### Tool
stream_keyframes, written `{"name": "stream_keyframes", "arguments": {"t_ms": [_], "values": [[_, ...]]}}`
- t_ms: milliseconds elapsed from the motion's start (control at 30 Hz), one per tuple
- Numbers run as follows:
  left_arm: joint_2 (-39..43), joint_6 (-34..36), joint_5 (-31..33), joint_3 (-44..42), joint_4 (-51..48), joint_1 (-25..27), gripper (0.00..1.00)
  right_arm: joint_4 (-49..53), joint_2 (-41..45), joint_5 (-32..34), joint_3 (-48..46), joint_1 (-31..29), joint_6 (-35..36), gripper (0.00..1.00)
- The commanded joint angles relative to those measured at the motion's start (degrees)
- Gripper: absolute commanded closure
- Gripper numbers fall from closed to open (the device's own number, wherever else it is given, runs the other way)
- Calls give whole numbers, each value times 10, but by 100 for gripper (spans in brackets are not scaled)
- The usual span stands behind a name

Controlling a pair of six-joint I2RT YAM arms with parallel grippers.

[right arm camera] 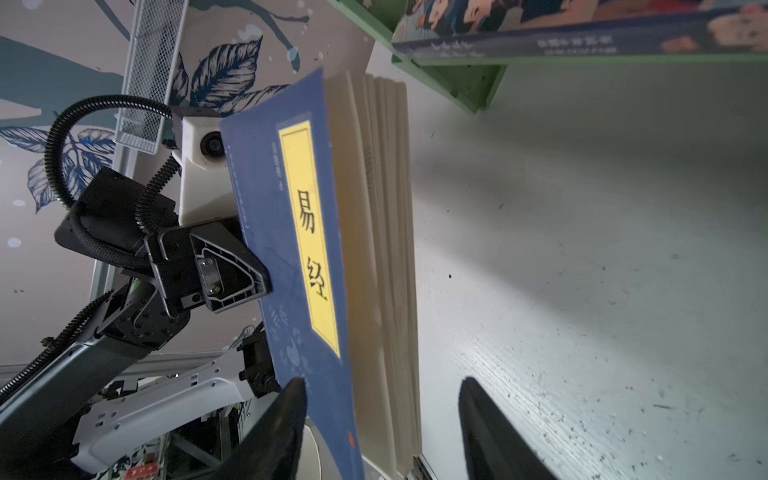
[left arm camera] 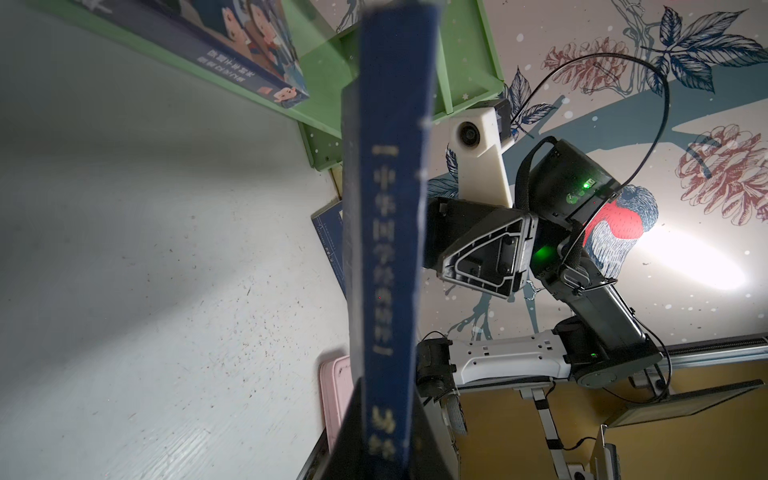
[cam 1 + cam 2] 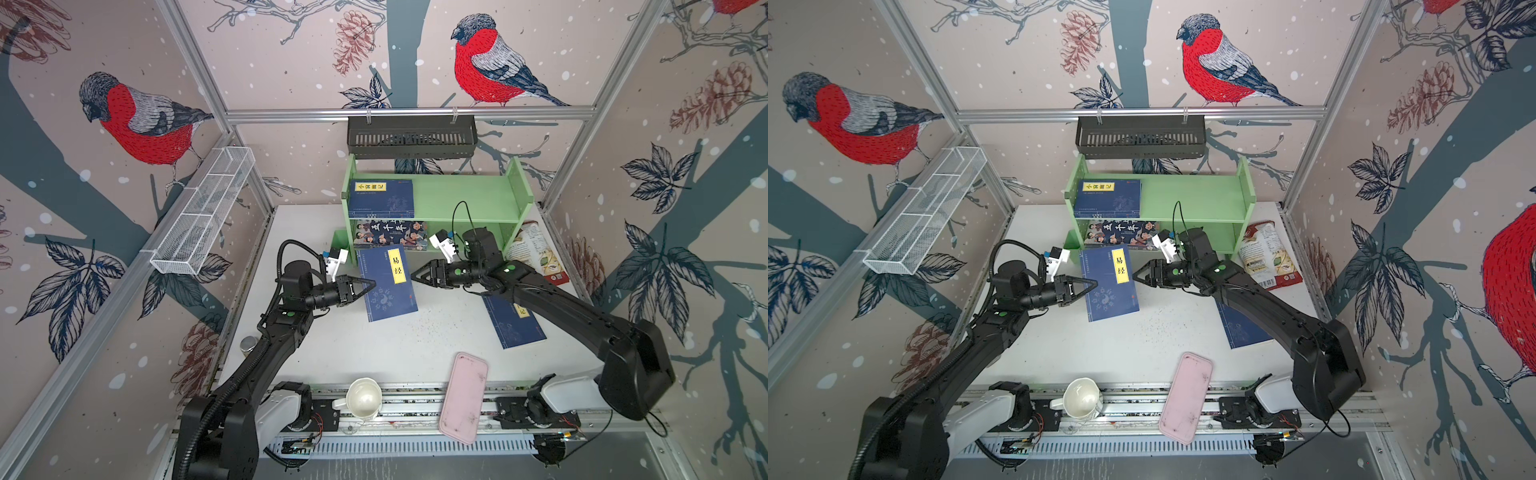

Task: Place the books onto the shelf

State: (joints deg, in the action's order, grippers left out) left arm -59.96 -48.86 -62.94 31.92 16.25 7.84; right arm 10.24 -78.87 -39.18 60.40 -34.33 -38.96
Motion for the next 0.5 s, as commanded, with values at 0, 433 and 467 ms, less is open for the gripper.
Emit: {"name": "stream_keyframes", "arguments": {"t_ms": [0, 433, 467], "values": [[-1, 28, -23, 30, 7, 0, 100, -19, 35, 52, -3, 4, -10, 38], [-61, 41, 5, 278, -8, 0, 100, -186, 193, 155, -43, 10, -63, 27], [-72, 33, 22, 303, -3, 0, 100, -199, 199, 161, -45, 9, -68, 27]]}}
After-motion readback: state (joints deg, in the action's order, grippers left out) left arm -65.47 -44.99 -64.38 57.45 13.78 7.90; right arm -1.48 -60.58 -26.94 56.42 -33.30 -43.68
